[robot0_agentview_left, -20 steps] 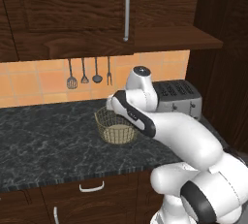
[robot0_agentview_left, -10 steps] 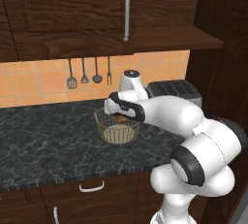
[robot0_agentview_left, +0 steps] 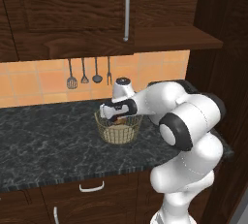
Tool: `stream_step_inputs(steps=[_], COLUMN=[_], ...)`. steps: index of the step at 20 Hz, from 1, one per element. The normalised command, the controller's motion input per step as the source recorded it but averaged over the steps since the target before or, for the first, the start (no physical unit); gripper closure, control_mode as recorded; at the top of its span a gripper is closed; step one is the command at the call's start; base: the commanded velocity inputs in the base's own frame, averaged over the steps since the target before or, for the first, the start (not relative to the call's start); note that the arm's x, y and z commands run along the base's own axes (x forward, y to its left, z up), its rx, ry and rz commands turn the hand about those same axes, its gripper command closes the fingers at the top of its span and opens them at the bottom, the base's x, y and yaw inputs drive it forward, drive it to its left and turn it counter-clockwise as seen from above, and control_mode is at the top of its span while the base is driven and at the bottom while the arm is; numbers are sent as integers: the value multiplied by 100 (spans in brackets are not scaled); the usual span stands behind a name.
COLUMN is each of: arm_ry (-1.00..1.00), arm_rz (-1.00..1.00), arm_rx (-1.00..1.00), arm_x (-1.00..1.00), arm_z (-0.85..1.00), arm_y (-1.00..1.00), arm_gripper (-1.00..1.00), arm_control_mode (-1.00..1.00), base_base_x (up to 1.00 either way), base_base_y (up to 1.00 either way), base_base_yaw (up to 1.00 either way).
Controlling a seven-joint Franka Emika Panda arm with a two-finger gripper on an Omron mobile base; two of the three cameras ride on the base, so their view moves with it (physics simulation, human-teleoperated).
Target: Open the cabinet, pick up the bread from the cabinet and place it in the basket. Then move the basket to the dining counter.
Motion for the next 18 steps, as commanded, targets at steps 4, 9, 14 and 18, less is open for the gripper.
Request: stream_step_inputs(steps=[4, 9, 14, 18], arm_ry=[-4, 0, -3, -14], arm_rz=[1, 0, 0, 0], arm_rx=[-1, 0, 0, 0], arm_x=[32, 26, 4, -20], arm_z=[-51, -39, -7, 9], arm_y=[6, 0, 4, 0], arm_gripper=[100, 100, -100, -100], arm_control_mode=[-100, -100, -100, -100], base_base_x=[0, 0, 0, 0], base_base_y=[0, 0, 0, 0], base_base_yaw=[0, 0, 0, 0])
